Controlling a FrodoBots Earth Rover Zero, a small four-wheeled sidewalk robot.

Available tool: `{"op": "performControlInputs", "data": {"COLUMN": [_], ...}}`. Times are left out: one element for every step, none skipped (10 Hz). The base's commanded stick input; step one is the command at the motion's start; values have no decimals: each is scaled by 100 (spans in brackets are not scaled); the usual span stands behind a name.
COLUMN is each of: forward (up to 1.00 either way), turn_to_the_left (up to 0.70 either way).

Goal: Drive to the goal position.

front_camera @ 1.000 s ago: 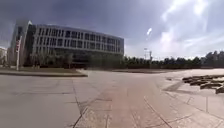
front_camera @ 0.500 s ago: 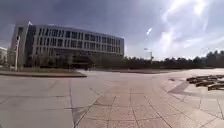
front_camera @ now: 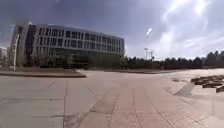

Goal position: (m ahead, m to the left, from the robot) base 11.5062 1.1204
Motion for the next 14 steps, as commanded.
{"op": "performControlInputs", "data": {"forward": [50, 50, 50, 50, 50, 50, 50, 50, 50, 50, 50, 50, 50, 50], "turn_to_the_left": [0, 0, 0, 0, 0, 0, 0, 0, 0, 0, 0, 0, 0, 0]}}
